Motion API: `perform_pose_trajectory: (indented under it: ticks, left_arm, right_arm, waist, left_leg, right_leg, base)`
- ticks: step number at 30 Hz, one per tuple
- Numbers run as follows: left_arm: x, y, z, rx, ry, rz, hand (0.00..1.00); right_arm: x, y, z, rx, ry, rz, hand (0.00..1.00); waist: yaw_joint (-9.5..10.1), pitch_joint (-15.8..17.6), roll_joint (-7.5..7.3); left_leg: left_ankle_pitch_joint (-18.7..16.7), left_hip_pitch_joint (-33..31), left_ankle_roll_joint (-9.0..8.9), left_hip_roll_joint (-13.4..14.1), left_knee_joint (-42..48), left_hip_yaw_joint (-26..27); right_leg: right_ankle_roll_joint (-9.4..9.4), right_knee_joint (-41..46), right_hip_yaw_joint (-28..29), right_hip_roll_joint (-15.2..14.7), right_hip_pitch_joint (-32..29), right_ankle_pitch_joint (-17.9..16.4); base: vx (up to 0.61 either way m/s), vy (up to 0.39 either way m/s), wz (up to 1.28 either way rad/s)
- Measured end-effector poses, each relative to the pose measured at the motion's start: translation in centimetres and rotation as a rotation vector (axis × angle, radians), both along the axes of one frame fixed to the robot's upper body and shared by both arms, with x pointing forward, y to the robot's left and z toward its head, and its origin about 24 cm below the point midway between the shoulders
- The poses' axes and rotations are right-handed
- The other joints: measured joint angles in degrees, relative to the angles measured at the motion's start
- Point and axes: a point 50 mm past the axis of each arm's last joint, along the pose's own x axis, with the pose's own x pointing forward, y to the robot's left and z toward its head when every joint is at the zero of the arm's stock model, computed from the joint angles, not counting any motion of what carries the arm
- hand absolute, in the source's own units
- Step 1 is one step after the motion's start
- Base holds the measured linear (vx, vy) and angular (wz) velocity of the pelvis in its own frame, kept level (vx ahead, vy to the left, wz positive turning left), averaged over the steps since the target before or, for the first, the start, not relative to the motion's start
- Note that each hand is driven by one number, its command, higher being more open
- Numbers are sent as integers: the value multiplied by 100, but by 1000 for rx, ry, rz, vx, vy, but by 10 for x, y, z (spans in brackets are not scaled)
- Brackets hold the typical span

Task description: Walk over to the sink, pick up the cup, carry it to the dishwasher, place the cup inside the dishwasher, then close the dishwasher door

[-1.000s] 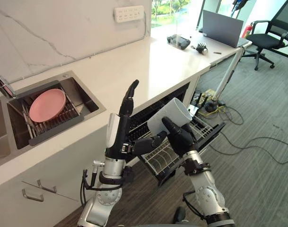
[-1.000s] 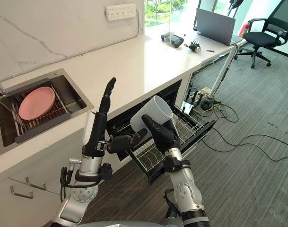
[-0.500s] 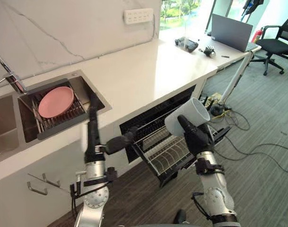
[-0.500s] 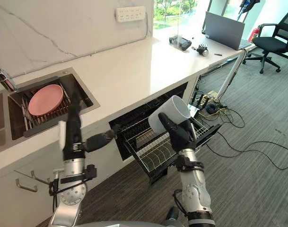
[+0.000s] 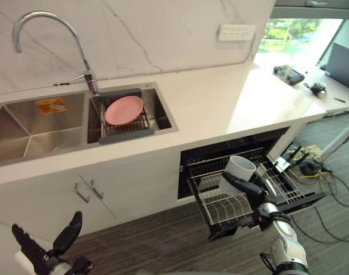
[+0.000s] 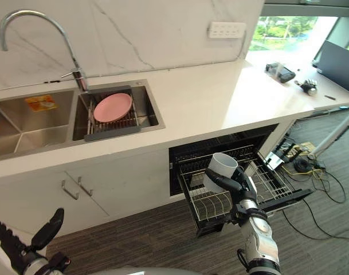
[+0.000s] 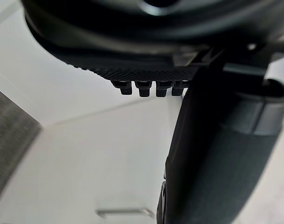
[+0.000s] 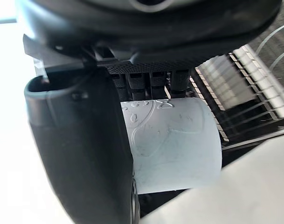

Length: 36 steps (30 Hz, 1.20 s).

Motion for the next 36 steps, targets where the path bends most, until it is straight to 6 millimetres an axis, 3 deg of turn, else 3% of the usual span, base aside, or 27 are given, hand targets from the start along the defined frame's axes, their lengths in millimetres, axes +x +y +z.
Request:
perform_pose_trajectory:
  ticks: [6, 9, 11, 14, 17, 19, 25, 27, 36]
  left_arm:
    - [-36, -13, -37, -162, 174, 7, 100]
    - [-39, -17, -45, -211, 206, -38, 100]
    - [-34, -15, -47, -219, 211, -79, 100]
    - [-11, -6, -42, -187, 168, -175, 100]
    - [11, 3, -36, -140, 126, -256, 100]
    - [21, 7, -31, -115, 107, -300, 100]
    - [57, -8, -27, -142, 9, -433, 100]
    - [64, -10, -26, -155, -17, -445, 100]
    - [66, -11, -27, -196, -48, -467, 100]
  right_arm:
    - [13, -18, -17, -67, 158, 8, 0]
    - [11, -22, -31, -96, 272, 13, 0]
    - [13, -21, -35, -89, 304, 2, 0]
    - [24, -18, -33, -100, 335, -13, 0]
    - [45, -21, -17, -116, 290, -28, 0]
    - [52, -21, -11, -99, 261, -40, 0]
    - [73, -18, 16, -49, 110, -47, 0]
    - [76, -17, 20, -52, 93, -44, 0]
    - [88, -20, 36, -22, 26, -83, 0]
  waist:
    - [210, 0, -38]
    - [320, 55, -49]
    - [380, 186, -33]
    - [518, 538, -61]
    - [659, 919, -99]
    - [770, 1050, -160]
    - [996, 1410, -246]
    - [1096, 1491, -295]
    - [1136, 1523, -314]
  left_leg:
    - [208, -131, -19, -77, -115, -351]
    - [294, -109, -27, -101, -207, -478]
    - [322, -126, -49, -109, -214, -561]
    - [396, -422, -37, -99, -199, -709]
    - [478, -788, -68, -71, -86, -789]
    - [526, -928, -120, -45, 5, -842]
    - [426, -1279, -158, 5, 238, -889]
    - [341, -1343, -124, 55, 272, -774]
    - [310, -1483, -169, 63, 381, -651]
  right_leg:
    - [-17, 0, -307, -48, 53, -16]
    - [-8, -1, -431, -61, 132, -38]
    - [-10, -4, -483, -60, 160, -101]
    - [-25, -32, -473, -12, -53, -131]
    - [-1, -30, -444, 49, -356, -36]
    - [-121, -1, -470, 86, -438, 39]
    - [-172, 1, -508, 149, -616, 50]
    - [-179, 2, -475, 161, -701, 8]
    - [-200, 7, -460, 119, -793, 28]
  base:
    - [-27, -10, 30]
    - [-46, -16, 25]
    - [-69, -17, 22]
    - [-116, -29, 19]
    - [-65, -31, 6]
    - [7, -30, 12]
    - [0, -7, 1]
    - [-25, 8, -13]
    - [42, 31, -1]
